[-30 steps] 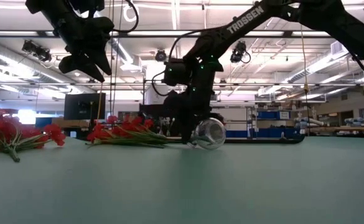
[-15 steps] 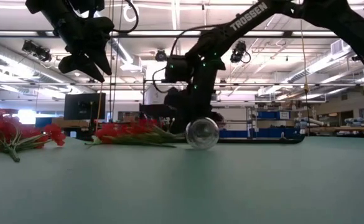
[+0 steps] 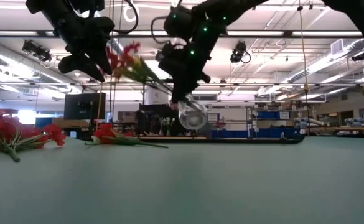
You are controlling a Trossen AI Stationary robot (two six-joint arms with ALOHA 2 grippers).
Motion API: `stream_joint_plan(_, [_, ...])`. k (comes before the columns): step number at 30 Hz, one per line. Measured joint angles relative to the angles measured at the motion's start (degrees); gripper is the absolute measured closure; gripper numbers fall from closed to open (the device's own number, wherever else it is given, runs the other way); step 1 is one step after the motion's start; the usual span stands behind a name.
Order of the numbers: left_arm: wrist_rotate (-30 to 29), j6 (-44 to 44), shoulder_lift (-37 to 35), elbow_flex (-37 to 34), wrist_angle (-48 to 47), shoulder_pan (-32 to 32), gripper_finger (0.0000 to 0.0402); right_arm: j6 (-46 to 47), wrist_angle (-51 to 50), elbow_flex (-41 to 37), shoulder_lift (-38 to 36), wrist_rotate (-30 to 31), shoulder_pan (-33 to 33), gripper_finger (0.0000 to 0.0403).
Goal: Sort flowers into vase by color
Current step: Adjust the transparent vase
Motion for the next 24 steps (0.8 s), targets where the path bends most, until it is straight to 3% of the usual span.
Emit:
stream_joint_plan(3, [0.0, 1.7, -1.3, 1.5, -0.7, -0.1, 0.0231, 1.1, 6.1, -4.4, -1.9, 4.9, 1.1, 0.035])
stream_joint_plan(7, [-2.3, 3.6, -4.8, 5.6, -1.8, -0.8, 0.0246, 3.9, 18.3, -16.8, -7.0, 8.8, 3.1, 0.035])
stream_joint_plan(11, [-4.7, 5.6, -8.5, 7.7, -1.5, -1.1, 0.0264, 1.4, 40.1, -32.5, -14.2, 12.9, 6.0, 0.0351])
stream_joint_plan(15, [-5.0, 7.9, -10.2, 7.8, 0.4, -1.1, 0.0272, -7.8, 63.2, -44.9, -16.9, 14.0, 8.3, 0.0351])
stream_joint_plan(19, [-4.2, 8.6, -10.0, 7.8, 0.6, -1.1, 0.0274, -17.1, 77.1, -51.0, -15.7, 13.8, 10.0, 0.0351])
stream_joint_plan(24, [-1.4, 4.9, -10.0, 7.8, 1.3, -1.1, 0.0274, -20.9, 79.7, -52.7, -11.6, 11.8, 11.7, 0.0351])
